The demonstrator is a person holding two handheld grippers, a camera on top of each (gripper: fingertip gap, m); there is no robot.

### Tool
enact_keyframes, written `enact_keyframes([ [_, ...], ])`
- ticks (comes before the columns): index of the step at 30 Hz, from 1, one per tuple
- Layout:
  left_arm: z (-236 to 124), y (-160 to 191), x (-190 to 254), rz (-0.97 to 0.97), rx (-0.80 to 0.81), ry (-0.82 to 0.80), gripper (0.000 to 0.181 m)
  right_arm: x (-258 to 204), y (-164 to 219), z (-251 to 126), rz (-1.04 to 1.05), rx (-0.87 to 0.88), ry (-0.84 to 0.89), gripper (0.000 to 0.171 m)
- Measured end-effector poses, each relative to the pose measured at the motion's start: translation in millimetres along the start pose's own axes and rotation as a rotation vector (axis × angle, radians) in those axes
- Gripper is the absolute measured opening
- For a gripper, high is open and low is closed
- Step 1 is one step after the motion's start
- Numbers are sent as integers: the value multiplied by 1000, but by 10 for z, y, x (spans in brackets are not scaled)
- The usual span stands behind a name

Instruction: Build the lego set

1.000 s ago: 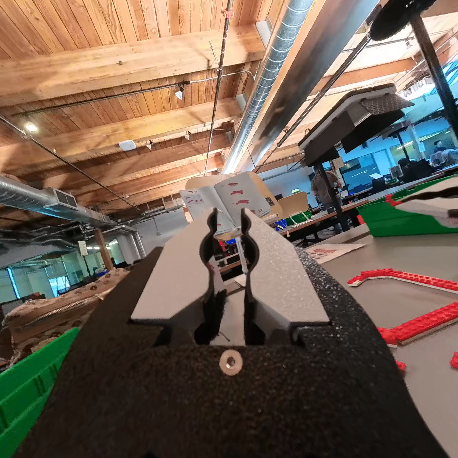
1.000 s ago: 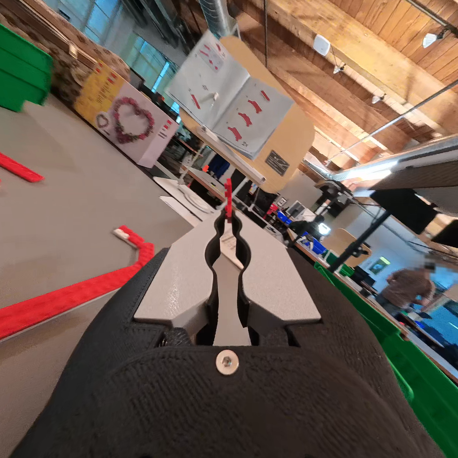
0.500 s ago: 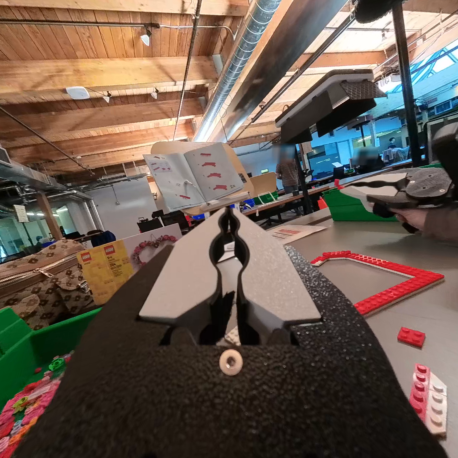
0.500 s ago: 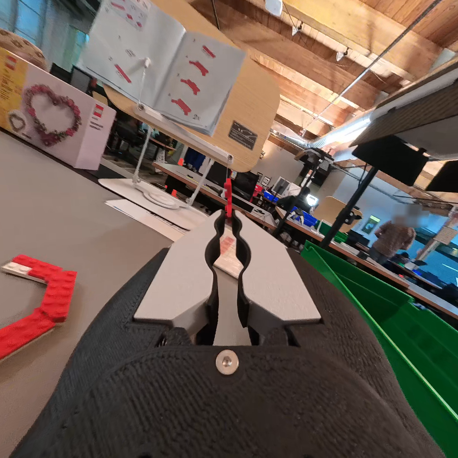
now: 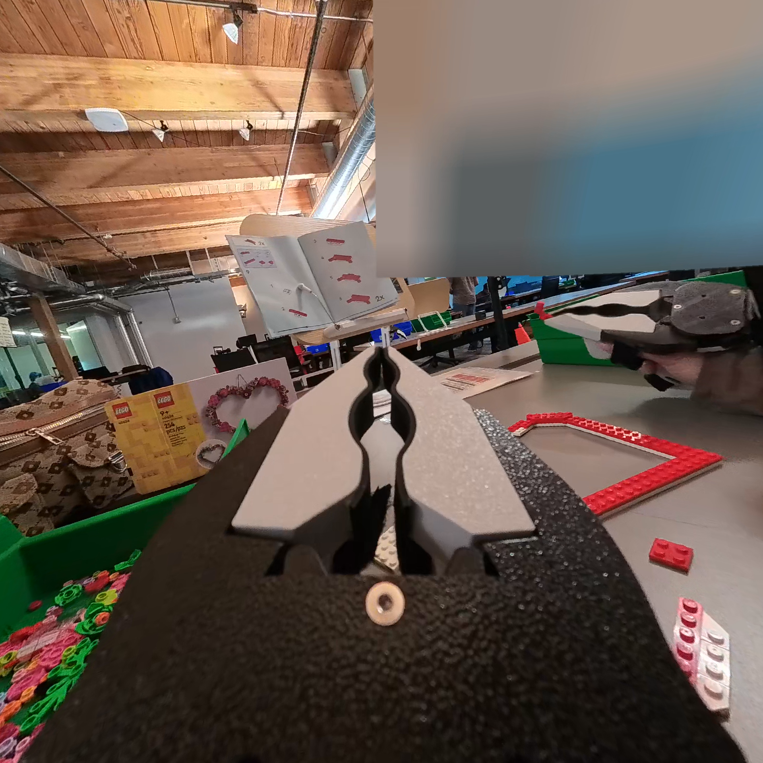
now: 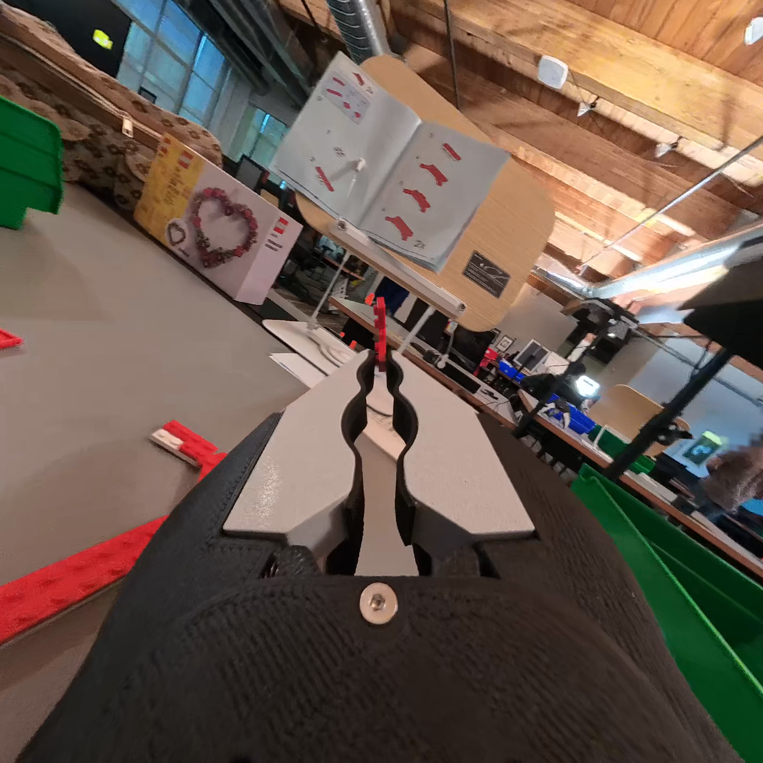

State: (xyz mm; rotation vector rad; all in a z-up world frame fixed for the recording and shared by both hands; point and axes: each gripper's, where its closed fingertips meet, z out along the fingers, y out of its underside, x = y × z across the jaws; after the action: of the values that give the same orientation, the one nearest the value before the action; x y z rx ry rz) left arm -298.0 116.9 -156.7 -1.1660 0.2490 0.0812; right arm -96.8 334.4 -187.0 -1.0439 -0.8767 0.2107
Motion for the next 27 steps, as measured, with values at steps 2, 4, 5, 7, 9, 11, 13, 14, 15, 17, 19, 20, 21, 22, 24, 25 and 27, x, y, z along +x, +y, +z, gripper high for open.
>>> enact_keyframes([
  [2, 0, -2, 6, 0, 1, 3, 0, -67, 1, 31, 96, -62, -28, 3],
  [4, -2, 2, 6, 2, 0, 4, 0, -321, -62, 52, 328, -140, -197, 3],
  [5, -3, 2, 2, 2, 0, 2, 0, -483, -122, 40, 452, -182, -309, 3],
  [7, -9, -9, -7, 3, 6, -3, 0, -856, -213, -71, 629, -311, -566, 3],
  [9, -8, -9, -4, 0, 6, -2, 0, -1148, -220, -205, 679, -424, -749, 3],
  [11, -3, -1, 10, 4, 1, 3, 0, -1369, -86, -328, 629, -531, -851, 3],
  [13, -1, 3, 26, 11, -1, 8, 0, -1521, 30, -426, 561, -598, -904, 3],
  [14, 0, 6, 33, 12, -2, 11, 0, -1581, 58, -463, 533, -620, -928, 3],
  [15, 2, 9, 40, 12, -4, 14, 0, -1626, 68, -486, 511, -630, -943, 3],
  [17, 6, 17, 48, 11, -8, 18, 0, -1681, 96, -517, 468, -649, -956, 3],
  [19, 12, 31, 61, 6, -14, 27, 0, -1713, 119, -537, 427, -660, -959, 5],
  [20, 14, 39, 66, 3, -18, 30, 0, -1720, 119, -539, 414, -662, -958, 7],
  [21, 17, 44, 71, 3, -21, 32, 0, -1727, 113, -540, 407, -662, -959, 10],
  [22, 18, 49, 76, 2, -24, 36, 0, -1734, 110, -543, 403, -663, -961, 13],
  [24, 21, 57, 89, 1, -27, 42, 0, -1708, 105, -509, 395, -646, -939, 16],
  [25, 22, 59, 95, 3, -28, 45, 0, -1668, 90, -474, 394, -624, -917, 16],
  [27, 26, 73, 109, 3, -35, 53, 0, -1509, 24, -347, 411, -543, -837, 19],
])
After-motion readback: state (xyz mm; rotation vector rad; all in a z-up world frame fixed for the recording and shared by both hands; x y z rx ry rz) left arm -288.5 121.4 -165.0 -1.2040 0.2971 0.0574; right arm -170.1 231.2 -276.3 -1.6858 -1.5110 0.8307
